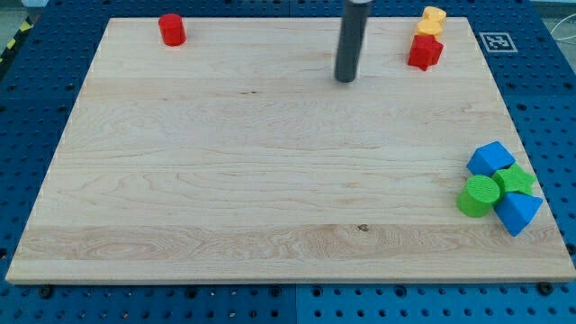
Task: Slide the red circle to the top center
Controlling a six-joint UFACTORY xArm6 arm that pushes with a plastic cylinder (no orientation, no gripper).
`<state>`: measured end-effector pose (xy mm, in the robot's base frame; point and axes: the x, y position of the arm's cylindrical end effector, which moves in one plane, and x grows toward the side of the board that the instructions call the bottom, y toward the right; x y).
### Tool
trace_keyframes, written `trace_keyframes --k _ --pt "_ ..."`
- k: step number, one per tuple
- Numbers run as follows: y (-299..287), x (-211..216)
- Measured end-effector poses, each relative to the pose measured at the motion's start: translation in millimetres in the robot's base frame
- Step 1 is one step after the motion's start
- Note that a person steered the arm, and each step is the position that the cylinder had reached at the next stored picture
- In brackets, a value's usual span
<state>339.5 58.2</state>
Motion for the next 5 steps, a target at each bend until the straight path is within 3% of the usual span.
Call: trace_keyframes --k 3,5 --pt "-153 -5" --pt "-272 -69"
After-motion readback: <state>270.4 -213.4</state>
